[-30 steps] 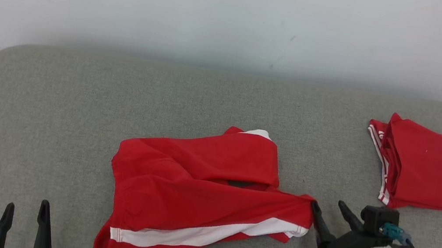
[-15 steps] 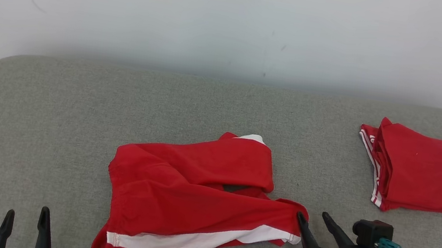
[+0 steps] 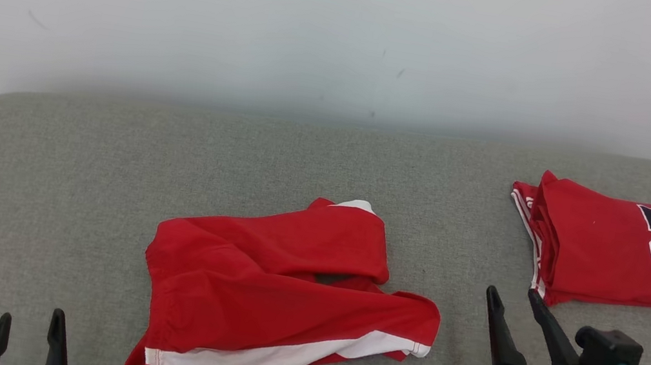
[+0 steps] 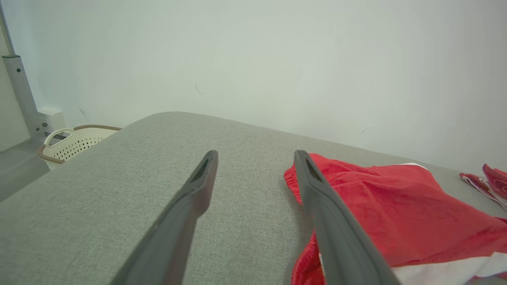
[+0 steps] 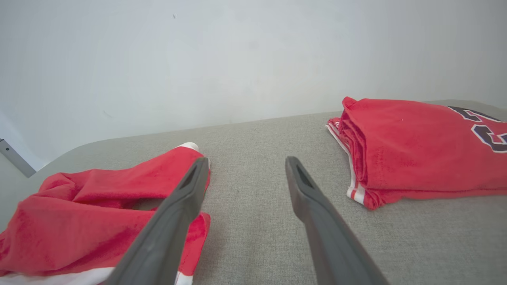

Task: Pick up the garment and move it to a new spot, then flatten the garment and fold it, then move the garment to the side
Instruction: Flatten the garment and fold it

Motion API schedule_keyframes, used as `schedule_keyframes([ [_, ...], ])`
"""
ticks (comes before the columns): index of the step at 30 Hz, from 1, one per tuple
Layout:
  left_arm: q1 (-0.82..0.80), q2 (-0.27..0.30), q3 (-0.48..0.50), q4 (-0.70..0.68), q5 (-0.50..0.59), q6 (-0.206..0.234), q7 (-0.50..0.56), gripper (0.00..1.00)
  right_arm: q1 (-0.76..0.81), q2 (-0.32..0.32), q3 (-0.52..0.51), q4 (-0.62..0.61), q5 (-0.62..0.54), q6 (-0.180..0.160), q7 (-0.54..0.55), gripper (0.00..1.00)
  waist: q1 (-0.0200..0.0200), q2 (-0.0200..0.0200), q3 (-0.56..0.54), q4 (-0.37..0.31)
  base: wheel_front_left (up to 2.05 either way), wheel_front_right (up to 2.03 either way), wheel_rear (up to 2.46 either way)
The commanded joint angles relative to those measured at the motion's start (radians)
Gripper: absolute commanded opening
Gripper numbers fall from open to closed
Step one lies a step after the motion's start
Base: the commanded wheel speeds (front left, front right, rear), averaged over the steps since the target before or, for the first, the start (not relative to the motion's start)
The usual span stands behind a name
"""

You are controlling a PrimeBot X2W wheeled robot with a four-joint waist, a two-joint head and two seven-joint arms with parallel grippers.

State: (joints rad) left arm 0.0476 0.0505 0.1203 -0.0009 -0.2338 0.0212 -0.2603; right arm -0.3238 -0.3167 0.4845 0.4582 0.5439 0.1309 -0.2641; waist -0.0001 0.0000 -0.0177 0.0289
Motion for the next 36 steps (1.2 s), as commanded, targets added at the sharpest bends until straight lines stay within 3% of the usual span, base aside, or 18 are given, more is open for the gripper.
schedule_keyframes([
  [1,0.021,0.000,0.000,-0.001,0.028,0.003,-0.003,1.00,0.036,0.013,-0.022,-0.023,-0.023,0.000,-0.002,1.00,0.0001,0.0000,-0.004,-0.003,0.00,0.00,0.00],
  [12,0.047,0.027,-0.027,0.020,0.097,-0.055,-0.003,1.00,0.193,0.077,-0.139,-0.155,-0.151,0.000,0.001,1.00,0.0001,0.0000,-0.030,-0.015,0.00,0.00,0.00],
  [36,0.054,0.038,0.000,0.033,0.124,-0.006,-0.003,1.00,0.287,0.134,-0.199,-0.263,-0.203,0.000,0.061,1.00,0.0001,0.0000,-0.046,-0.012,0.00,0.00,0.00],
])
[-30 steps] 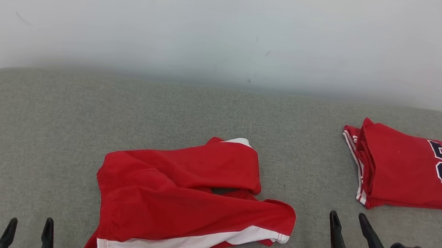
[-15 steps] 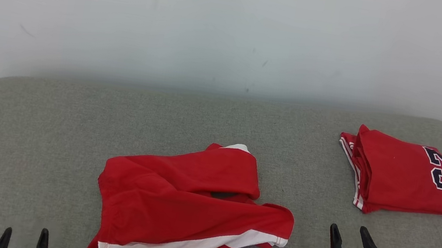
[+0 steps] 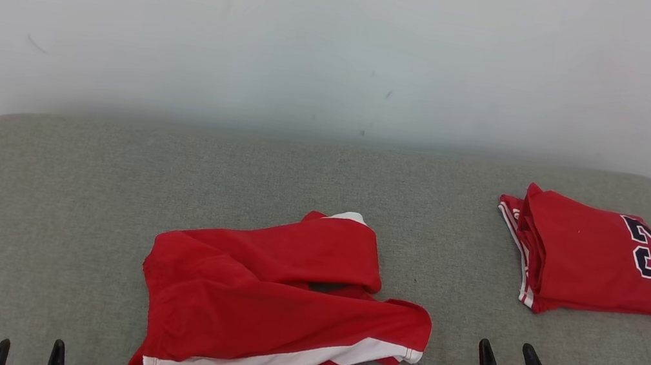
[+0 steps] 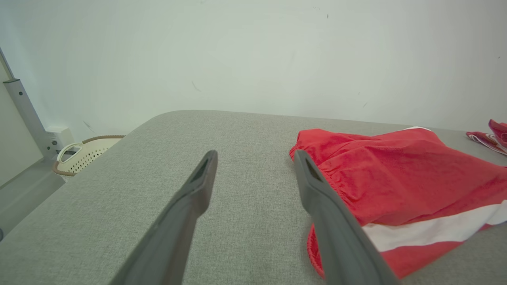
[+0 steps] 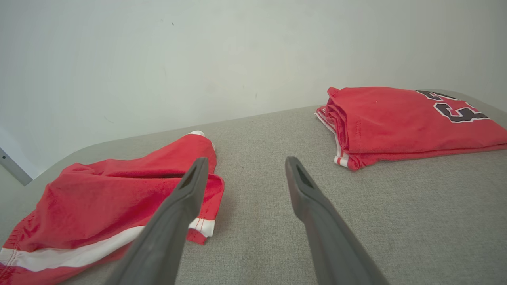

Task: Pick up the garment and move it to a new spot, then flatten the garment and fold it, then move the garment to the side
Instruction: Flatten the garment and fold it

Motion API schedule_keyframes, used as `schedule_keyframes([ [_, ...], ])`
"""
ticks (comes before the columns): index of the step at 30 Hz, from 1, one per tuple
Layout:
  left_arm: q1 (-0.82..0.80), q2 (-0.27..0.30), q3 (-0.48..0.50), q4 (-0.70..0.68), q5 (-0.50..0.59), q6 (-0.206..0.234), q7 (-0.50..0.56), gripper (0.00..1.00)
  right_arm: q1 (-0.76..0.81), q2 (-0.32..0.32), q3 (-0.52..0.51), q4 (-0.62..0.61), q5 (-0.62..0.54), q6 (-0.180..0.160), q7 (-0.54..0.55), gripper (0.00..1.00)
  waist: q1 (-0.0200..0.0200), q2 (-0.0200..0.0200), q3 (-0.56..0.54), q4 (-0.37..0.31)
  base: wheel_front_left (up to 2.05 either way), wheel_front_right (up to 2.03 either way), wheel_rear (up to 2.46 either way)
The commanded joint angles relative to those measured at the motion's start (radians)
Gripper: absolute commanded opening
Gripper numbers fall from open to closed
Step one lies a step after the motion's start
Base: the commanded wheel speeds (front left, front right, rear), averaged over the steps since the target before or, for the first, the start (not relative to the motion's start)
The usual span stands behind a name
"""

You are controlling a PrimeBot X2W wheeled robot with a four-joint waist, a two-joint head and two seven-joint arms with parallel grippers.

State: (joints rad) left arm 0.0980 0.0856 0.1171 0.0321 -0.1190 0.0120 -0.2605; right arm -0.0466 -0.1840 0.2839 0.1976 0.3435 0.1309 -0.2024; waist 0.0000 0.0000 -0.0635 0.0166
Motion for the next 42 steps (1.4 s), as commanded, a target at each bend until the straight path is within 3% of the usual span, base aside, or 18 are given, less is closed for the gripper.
schedule_keyframes([
  [1,0.002,0.003,0.004,0.000,0.009,0.004,-0.003,1.00,0.009,0.002,0.002,-0.003,-0.003,0.000,0.000,1.00,0.0000,0.0000,0.001,-0.001,0.00,0.00,0.00],
  [25,-0.001,0.002,-0.001,-0.002,0.003,0.004,-0.003,1.00,0.009,0.005,0.007,-0.003,-0.007,0.000,0.004,1.00,0.0000,0.0000,0.008,-0.005,0.00,0.00,0.00],
  [42,-0.051,-0.019,-0.113,0.084,-0.064,-0.090,-0.003,1.00,-0.032,-0.006,0.081,0.056,0.039,0.000,0.027,1.00,0.0000,0.0000,0.026,0.004,0.00,0.00,0.00],
])
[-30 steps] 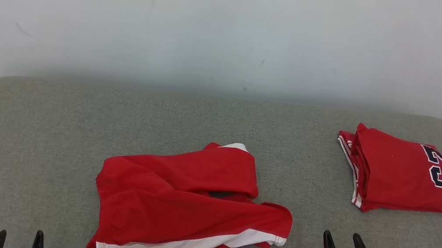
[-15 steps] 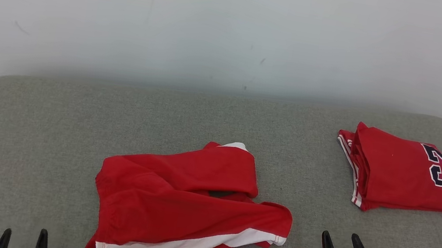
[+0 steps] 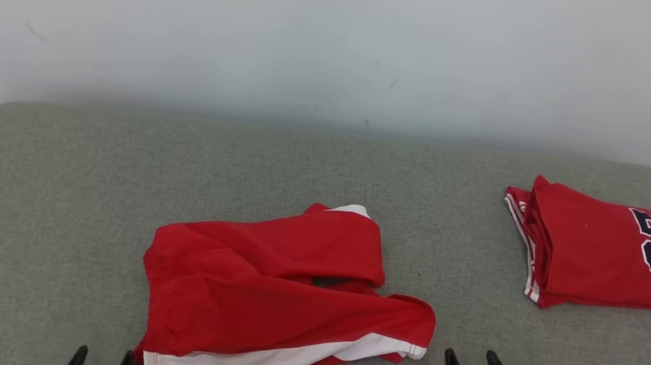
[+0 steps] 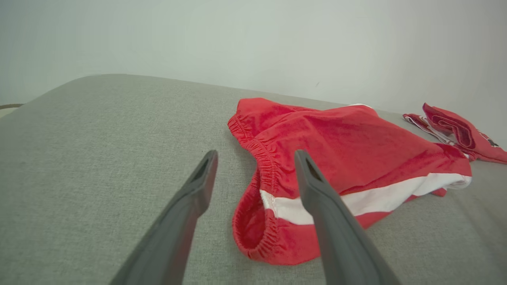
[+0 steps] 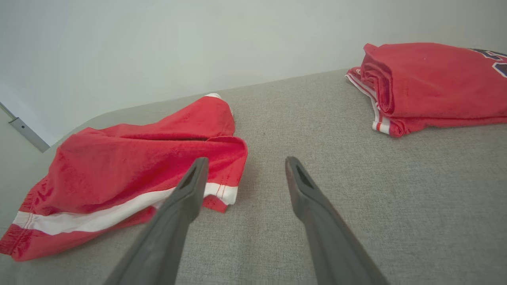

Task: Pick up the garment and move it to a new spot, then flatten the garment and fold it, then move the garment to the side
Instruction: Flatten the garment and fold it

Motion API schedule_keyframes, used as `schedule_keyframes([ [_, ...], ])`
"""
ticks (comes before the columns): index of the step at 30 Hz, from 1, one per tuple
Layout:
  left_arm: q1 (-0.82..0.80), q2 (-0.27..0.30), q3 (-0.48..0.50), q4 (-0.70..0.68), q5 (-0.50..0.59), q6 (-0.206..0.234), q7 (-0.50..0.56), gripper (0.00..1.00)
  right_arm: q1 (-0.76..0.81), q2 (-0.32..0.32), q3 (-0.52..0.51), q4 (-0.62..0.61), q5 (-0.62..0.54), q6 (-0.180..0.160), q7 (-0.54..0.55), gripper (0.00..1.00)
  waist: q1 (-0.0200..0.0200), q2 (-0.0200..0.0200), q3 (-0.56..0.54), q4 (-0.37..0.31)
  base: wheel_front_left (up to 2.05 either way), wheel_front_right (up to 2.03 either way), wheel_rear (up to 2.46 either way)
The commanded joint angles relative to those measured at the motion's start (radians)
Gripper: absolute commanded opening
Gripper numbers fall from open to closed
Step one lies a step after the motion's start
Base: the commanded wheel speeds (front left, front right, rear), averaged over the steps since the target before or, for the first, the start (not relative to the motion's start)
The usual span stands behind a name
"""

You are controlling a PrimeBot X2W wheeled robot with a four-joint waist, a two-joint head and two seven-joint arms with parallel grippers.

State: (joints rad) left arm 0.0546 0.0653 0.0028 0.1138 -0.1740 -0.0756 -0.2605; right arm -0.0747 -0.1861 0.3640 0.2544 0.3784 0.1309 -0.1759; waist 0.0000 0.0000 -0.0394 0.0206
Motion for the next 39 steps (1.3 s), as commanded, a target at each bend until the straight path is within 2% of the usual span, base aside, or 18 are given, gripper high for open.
schedule_keyframes([
  [1,-0.014,0.000,-0.006,0.015,-0.011,-0.006,-0.003,1.00,-0.012,-0.010,0.013,0.014,0.006,0.000,0.004,1.00,0.0000,0.0000,0.006,0.000,0.00,0.00,0.00],
  [12,-0.110,-0.003,-0.068,0.192,-0.033,-0.043,-0.003,1.00,-0.133,-0.009,0.143,0.184,0.066,0.000,-0.027,1.00,0.0000,0.0000,0.053,-0.013,0.00,0.00,0.00],
  [26,-0.224,-0.005,-0.100,0.344,-0.050,-0.052,-0.003,1.00,-0.282,0.022,0.264,0.371,0.129,0.000,-0.070,1.00,0.0000,0.0000,0.122,-0.022,0.00,0.00,0.00],
  [27,-0.229,-0.005,-0.101,0.348,-0.051,-0.053,-0.003,0.76,-0.287,0.025,0.270,0.376,0.134,0.000,-0.073,1.00,0.0000,0.0000,0.125,-0.021,0.00,0.00,0.00],
  [28,-0.233,-0.005,-0.104,0.355,-0.054,-0.052,-0.003,0.41,-0.294,0.025,0.276,0.383,0.137,0.000,-0.075,0.54,0.0000,0.0000,0.127,-0.020,0.00,0.00,0.00],
  [29,-0.236,-0.006,-0.108,0.359,-0.056,-0.053,-0.003,0.15,-0.300,0.024,0.283,0.389,0.142,0.000,-0.078,0.10,0.0000,0.0000,0.128,-0.018,0.00,0.00,0.00],
  [30,-0.240,-0.006,-0.111,0.362,-0.057,-0.053,-0.003,0.00,-0.304,0.023,0.294,0.395,0.150,0.000,-0.080,0.00,0.0000,0.0000,0.129,-0.017,0.00,0.00,0.00],
  [39,-0.220,-0.006,-0.116,0.346,-0.066,-0.054,-0.003,0.00,-0.313,0.001,0.330,0.390,0.190,0.000,-0.091,0.00,0.0000,0.0000,0.106,-0.011,0.00,0.00,0.00],
])
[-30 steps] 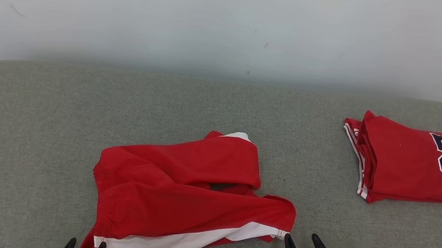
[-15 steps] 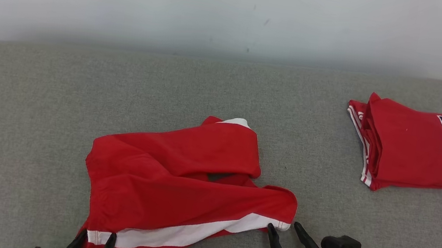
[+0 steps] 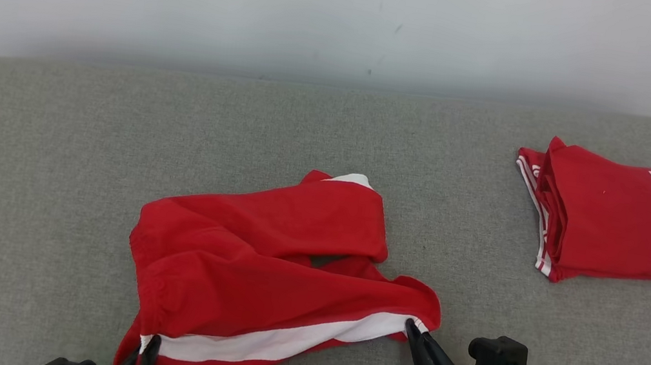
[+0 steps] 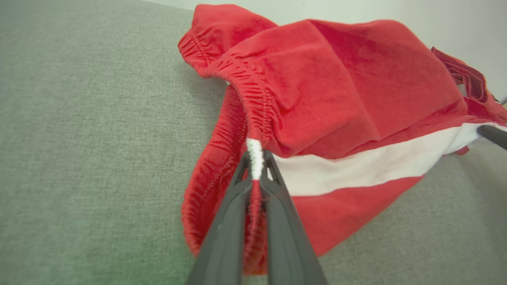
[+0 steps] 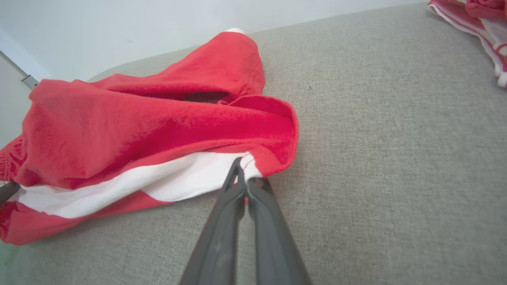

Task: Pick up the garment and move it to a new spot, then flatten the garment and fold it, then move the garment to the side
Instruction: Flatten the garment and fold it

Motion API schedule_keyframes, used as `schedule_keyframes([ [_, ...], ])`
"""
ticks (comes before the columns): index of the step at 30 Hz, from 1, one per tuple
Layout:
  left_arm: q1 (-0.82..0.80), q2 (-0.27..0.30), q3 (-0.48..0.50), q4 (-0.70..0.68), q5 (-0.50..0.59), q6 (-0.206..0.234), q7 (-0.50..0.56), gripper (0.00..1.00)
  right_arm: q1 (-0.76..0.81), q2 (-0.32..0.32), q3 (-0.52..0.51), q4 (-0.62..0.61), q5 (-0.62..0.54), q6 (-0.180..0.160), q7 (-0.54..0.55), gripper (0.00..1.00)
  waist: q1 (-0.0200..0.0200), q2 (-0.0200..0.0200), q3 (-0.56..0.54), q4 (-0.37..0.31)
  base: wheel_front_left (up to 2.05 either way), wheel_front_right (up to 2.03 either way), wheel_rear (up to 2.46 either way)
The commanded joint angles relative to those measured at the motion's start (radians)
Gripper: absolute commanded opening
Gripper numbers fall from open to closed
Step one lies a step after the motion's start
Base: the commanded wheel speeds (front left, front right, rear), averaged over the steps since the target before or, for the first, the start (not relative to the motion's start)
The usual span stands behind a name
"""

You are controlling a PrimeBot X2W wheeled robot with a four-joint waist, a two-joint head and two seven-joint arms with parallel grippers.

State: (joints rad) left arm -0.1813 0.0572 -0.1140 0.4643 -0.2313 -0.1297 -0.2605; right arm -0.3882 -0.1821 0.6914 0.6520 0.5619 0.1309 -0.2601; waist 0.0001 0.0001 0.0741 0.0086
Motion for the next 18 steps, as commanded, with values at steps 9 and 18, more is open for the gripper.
schedule_keyframes([
  [9,0.055,0.019,0.004,-0.095,-0.008,0.000,-0.003,0.00,0.029,-0.057,0.046,-0.106,0.060,0.000,-0.001,0.00,-0.0001,-0.0001,-0.041,0.002,0.00,0.00,0.00],
  [18,-0.011,0.097,-0.028,-0.211,-0.017,0.000,0.008,0.00,-0.042,-0.129,0.098,-0.254,0.151,0.000,0.070,0.00,-0.0001,-0.0001,-0.053,-0.006,0.00,0.00,0.00],
])
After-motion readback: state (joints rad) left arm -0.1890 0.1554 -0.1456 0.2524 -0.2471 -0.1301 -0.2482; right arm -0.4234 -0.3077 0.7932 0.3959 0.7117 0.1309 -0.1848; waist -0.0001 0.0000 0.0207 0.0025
